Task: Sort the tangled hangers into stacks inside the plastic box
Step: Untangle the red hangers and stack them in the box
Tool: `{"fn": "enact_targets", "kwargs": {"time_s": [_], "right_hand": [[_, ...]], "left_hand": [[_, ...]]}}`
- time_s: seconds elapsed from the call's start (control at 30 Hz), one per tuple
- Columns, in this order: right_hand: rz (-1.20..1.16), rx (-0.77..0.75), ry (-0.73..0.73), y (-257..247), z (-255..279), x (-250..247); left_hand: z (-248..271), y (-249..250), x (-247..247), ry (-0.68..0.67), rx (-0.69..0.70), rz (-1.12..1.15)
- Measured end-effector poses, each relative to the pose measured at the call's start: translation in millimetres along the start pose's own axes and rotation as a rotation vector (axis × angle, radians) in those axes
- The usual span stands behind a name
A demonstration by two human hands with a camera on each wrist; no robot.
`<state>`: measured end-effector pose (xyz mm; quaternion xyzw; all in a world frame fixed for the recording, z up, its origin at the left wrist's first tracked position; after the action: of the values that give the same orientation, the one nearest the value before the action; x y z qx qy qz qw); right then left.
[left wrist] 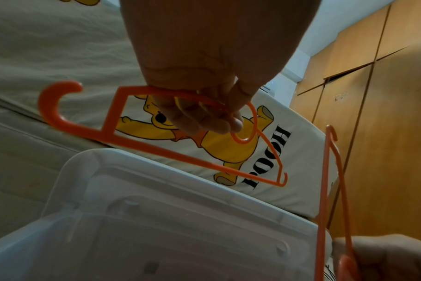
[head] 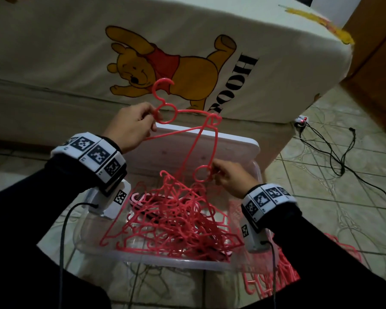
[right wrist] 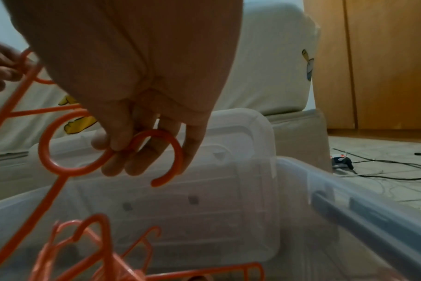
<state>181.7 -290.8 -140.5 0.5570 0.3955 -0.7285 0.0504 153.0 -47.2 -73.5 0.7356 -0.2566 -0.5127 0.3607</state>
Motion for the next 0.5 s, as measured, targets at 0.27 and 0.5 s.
{"fn": "enact_targets", "kwargs": {"time_s": [0.27, 0.5], "right_hand": [[-0.003, -0.132, 0.076, -23.5, -1.4, -20.6], [-0.438, -0.155, 0.243, -35.9, 6.8, -62.1]], "left_hand": [[2.9, -7.7, 9.7, -0.152, -0.052, -0.099], [3.3, -8.6, 11.9, -0.198, -0.051, -0.122]]}}
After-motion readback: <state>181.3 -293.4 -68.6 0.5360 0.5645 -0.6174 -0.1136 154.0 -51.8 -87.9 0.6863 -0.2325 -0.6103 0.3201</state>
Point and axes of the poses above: each hand's wrist, its own z-axis away from the middle knuckle, its own x-axis out of the palm, y = z × x, the point moved 6 cm from there along -z, towards the middle knuckle, and after that the axes turned 1 degree about y, right-handed, at the moved point
